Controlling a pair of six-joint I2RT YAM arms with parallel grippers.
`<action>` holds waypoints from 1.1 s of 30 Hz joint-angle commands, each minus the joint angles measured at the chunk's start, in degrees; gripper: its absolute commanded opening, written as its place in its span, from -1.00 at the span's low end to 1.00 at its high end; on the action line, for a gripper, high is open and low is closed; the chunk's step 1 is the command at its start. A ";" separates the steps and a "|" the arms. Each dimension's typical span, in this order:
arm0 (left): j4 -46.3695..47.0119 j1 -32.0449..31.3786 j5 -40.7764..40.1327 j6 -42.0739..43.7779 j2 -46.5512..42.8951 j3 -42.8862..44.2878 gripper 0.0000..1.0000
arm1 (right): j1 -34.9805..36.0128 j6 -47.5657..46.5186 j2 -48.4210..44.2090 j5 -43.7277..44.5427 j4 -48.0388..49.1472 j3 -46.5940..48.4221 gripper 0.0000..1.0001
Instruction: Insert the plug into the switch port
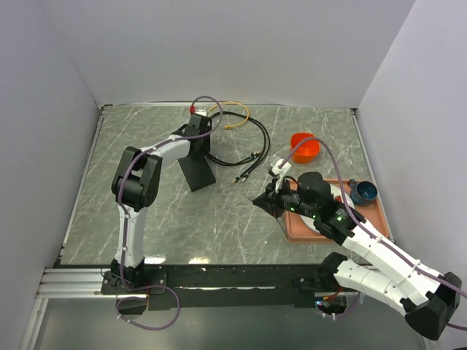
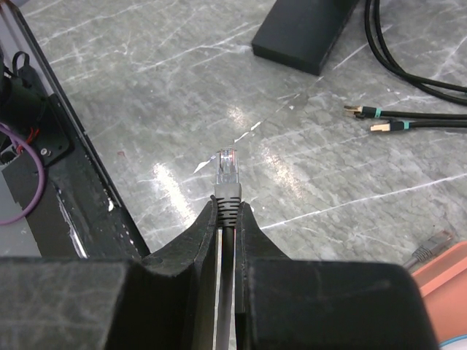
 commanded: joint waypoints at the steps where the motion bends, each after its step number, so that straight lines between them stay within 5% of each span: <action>1: -0.31 -4.08 4.11 -0.33 -5.73 -7.78 0.01 | -0.36 0.27 0.67 0.36 2.17 0.16 -1.00; 20: 6.03 -15.07 7.19 -7.88 -24.63 -37.22 -0.12 | -0.54 3.96 3.92 -7.63 11.12 -5.80 -1.00; 28: 6.56 -19.91 7.88 -7.10 -30.18 -40.31 -0.14 | -0.45 5.89 8.93 -9.31 15.17 -8.36 -1.00; 31: 6.12 -19.91 6.05 -7.98 -32.90 -40.40 0.07 | -0.36 6.60 10.25 -9.92 17.44 -9.06 -1.00; 32: 5.68 -19.73 4.48 -9.02 -33.86 -40.13 0.42 | -0.36 6.95 10.60 -10.18 18.16 -9.85 -1.00; 33: 4.20 -19.56 0.63 -9.55 -35.52 -39.87 0.50 | -0.36 7.65 10.69 -10.62 19.04 -10.21 -1.00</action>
